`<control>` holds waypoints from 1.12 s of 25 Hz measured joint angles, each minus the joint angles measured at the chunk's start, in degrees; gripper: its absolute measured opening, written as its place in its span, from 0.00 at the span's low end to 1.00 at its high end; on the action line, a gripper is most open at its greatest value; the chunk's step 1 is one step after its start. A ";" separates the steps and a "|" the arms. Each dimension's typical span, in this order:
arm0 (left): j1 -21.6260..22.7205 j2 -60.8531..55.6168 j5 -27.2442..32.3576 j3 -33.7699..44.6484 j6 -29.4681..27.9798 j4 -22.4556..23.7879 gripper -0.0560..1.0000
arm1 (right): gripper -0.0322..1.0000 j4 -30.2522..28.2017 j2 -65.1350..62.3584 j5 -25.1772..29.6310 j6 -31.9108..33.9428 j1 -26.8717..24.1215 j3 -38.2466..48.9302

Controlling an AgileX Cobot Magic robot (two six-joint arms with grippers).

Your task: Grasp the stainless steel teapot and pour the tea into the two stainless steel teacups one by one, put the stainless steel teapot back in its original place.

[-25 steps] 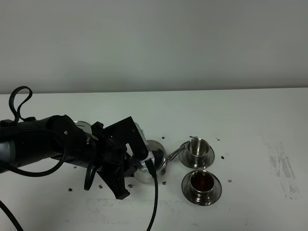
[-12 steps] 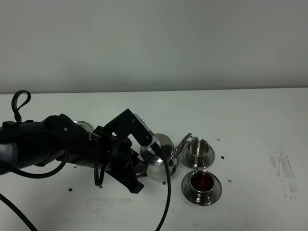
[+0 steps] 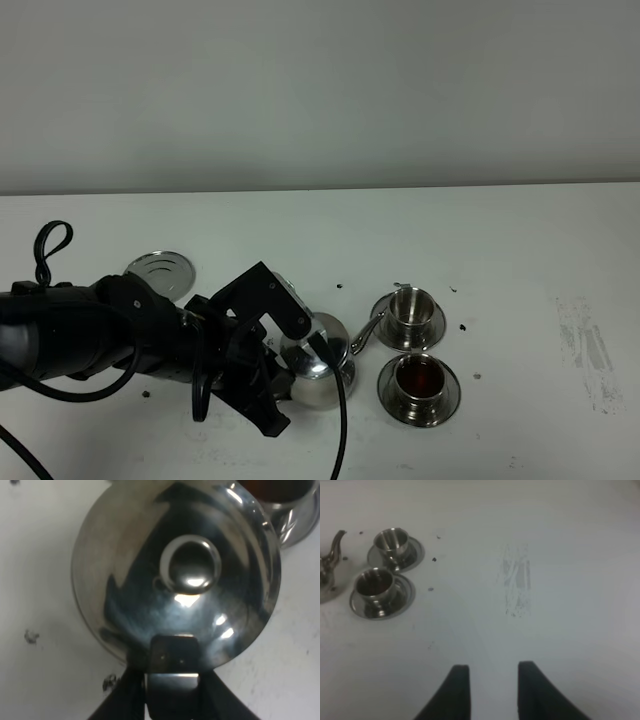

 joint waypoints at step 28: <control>1.17 -0.32 5.82 -15.25 -4.29 11.65 0.28 | 0.25 0.00 0.00 0.00 0.05 0.00 0.00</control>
